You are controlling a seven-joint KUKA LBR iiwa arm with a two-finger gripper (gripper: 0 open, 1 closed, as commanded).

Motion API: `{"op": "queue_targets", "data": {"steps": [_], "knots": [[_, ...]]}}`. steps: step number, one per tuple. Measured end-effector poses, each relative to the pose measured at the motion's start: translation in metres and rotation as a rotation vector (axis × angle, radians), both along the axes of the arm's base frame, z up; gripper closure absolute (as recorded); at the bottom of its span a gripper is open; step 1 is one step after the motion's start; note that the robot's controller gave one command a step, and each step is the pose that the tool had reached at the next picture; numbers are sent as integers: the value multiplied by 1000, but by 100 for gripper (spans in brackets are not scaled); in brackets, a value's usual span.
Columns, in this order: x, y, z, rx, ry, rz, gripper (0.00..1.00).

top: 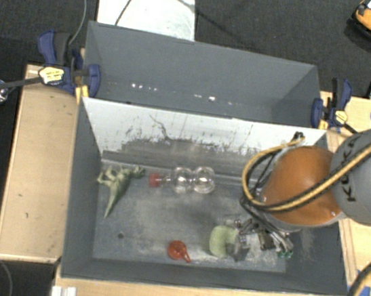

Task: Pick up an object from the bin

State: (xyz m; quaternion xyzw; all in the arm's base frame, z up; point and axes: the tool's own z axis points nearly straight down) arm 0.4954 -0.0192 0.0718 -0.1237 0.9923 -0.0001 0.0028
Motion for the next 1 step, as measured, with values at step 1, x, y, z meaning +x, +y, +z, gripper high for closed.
{"op": "queue_targets", "data": {"steps": [1], "knots": [[-12, 8, 146, 1, -4, -36, 100]]}}
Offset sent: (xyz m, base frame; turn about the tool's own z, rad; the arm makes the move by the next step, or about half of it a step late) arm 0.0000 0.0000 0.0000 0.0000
